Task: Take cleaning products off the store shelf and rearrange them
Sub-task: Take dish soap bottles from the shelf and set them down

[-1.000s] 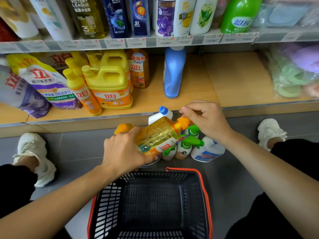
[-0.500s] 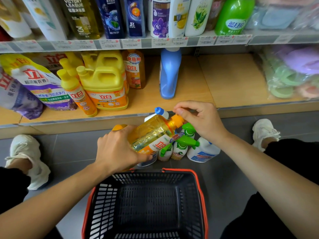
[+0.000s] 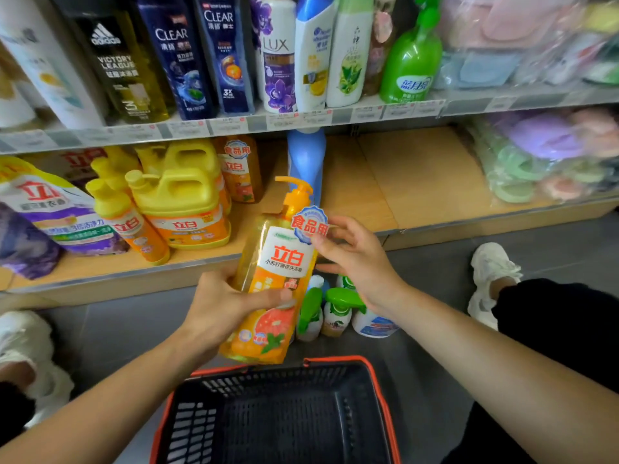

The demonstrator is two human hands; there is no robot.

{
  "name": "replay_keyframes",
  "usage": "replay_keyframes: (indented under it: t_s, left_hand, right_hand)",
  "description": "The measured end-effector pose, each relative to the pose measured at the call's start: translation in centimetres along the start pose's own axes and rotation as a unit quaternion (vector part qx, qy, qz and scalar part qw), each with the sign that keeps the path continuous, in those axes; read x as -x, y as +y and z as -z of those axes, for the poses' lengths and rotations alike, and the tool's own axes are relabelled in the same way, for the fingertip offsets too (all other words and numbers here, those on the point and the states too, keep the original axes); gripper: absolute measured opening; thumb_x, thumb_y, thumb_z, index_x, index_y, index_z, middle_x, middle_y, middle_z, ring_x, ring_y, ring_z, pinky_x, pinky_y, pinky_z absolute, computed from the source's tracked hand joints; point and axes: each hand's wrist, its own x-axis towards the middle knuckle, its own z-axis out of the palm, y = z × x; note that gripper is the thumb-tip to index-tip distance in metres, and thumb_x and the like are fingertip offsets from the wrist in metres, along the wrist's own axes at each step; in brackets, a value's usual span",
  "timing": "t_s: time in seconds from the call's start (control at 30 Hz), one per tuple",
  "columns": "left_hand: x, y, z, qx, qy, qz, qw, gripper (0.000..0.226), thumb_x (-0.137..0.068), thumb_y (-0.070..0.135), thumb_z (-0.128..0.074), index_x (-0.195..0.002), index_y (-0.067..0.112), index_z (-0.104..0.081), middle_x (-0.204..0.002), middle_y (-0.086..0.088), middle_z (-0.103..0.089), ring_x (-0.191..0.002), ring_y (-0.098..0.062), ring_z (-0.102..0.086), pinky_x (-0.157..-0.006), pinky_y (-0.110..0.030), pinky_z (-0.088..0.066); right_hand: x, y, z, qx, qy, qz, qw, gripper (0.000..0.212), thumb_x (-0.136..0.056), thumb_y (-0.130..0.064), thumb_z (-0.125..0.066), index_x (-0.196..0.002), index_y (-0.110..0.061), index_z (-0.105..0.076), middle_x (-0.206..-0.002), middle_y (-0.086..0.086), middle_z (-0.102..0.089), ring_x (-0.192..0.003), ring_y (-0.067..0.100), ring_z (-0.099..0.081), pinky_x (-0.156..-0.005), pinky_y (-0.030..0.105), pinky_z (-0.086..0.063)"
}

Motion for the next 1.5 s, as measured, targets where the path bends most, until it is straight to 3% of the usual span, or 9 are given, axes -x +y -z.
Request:
replay_keyframes:
  t_s: [0.2,0.33,0.4,0.67,0.8,1.17,1.27,1.37,1.5]
  left_hand:
    - [-1.5,2.0,-1.1,0.151,-0.027,-0.047,0.987,0.048,-0.067,0.041,-0.089,-0.106,0.015,-0.077,-0.104,-0.013,-0.078,-0.089,-0.027,-0.077,-0.066,-0.030,-0.060]
    - [-2.4,3.3,-1.7,0.145,-0.066,-0.075,0.984,0.026,-0.087,0.047,-0.063,-0.090,0.028,-0.081,-0.086,0.003,-0.078,-0.076,-0.010,-0.075,-0.060,-0.019,-0.056]
    - [-2.6,3.4,-1.9,0.123,-0.084,-0.101,0.984,0.028,-0.091,0.044,-0.057,-0.098,0.030,-0.080,-0.091,0.004,-0.078,-0.079,-0.007,-0.074,-0.061,-0.017,-0.055]
    - [-2.8,4.0,-2.6,0.122,-0.135,-0.166,0.969,0.053,-0.095,0.023,-0.056,-0.147,0.021,-0.051,-0.132,-0.003,-0.068,-0.118,-0.023,-0.067,-0.081,-0.035,-0.061]
    - [-2.1,4.1,-2.9,0.080,-0.188,-0.203,0.958,0.070,-0.088,0.018,-0.069,-0.152,0.024,-0.041,-0.136,-0.005,-0.065,-0.125,-0.024,-0.063,-0.094,-0.033,-0.057]
    - [-2.1,4.4,-2.4,0.050,-0.180,-0.146,0.971,0.078,-0.080,0.038,-0.081,-0.144,0.049,-0.036,-0.126,0.022,-0.066,-0.115,-0.013,-0.068,-0.084,-0.026,-0.058]
    - [-2.2,4.2,-2.1,0.028,-0.187,-0.147,0.971,0.086,-0.080,0.031,-0.083,-0.152,0.037,-0.036,-0.133,0.013,-0.064,-0.119,-0.016,-0.066,-0.088,-0.030,-0.058]
    - [-2.4,4.1,-1.0,0.130,-0.201,-0.102,0.965,0.067,-0.083,0.026,-0.080,-0.144,0.024,-0.052,-0.133,-0.005,-0.067,-0.118,-0.026,-0.067,-0.084,-0.031,-0.059]
    - [-2.4,4.1,0.3,0.209,-0.232,-0.067,0.948,0.069,-0.079,0.039,-0.082,-0.140,0.020,-0.056,-0.133,-0.014,-0.066,-0.114,-0.028,-0.069,-0.083,-0.034,-0.058]
  right_hand:
    - [1.4,0.9,-1.1,-0.025,-0.152,-0.028,0.988,0.056,-0.092,-0.013,-0.071,-0.141,-0.029,-0.050,-0.124,0.007,-0.069,-0.115,0.024,-0.067,-0.089,0.038,-0.059]
    - [1.0,0.1,-0.4,-0.070,-0.117,-0.016,0.990,0.055,-0.091,-0.008,-0.070,-0.140,-0.021,-0.051,-0.132,0.007,-0.066,-0.123,0.026,-0.062,-0.105,0.050,-0.050]
    - [0.9,-0.2,0.3,-0.105,-0.099,-0.018,0.989,0.051,-0.091,-0.005,-0.068,-0.138,-0.014,-0.052,-0.133,0.012,-0.064,-0.124,0.030,-0.061,-0.106,0.051,-0.049]
    - [0.7,-1.8,2.3,-0.208,-0.125,-0.018,0.970,0.053,-0.091,-0.015,-0.063,-0.142,-0.010,-0.050,-0.141,0.025,-0.054,-0.129,0.039,-0.055,-0.107,0.052,-0.047]
    - [0.8,-1.8,2.3,-0.215,-0.109,-0.011,0.970,0.045,-0.095,-0.016,-0.063,-0.139,-0.013,-0.053,-0.136,0.020,-0.061,-0.121,0.033,-0.063,-0.095,0.047,-0.056]
    - [1.2,-1.6,1.5,-0.201,-0.046,-0.049,0.977,0.048,-0.090,-0.016,-0.069,-0.135,-0.012,-0.056,-0.127,0.013,-0.069,-0.116,0.031,-0.067,-0.095,0.051,-0.056]
    - [1.3,-1.5,1.9,-0.168,-0.074,-0.028,0.983,0.045,-0.093,-0.009,-0.065,-0.137,-0.016,-0.056,-0.127,0.012,-0.069,-0.114,0.031,-0.068,-0.088,0.047,-0.059]
    - [1.5,-1.3,2.3,-0.107,-0.112,0.025,0.988,0.055,-0.096,-0.002,-0.060,-0.146,-0.022,-0.048,-0.131,0.011,-0.067,-0.118,0.030,-0.066,-0.094,0.049,-0.057]
    - [1.7,-1.7,2.9,0.137,-0.078,0.181,0.971,0.074,-0.087,0.002,-0.072,-0.148,-0.029,-0.042,-0.138,0.007,-0.059,-0.118,0.019,-0.064,-0.101,0.044,-0.054]
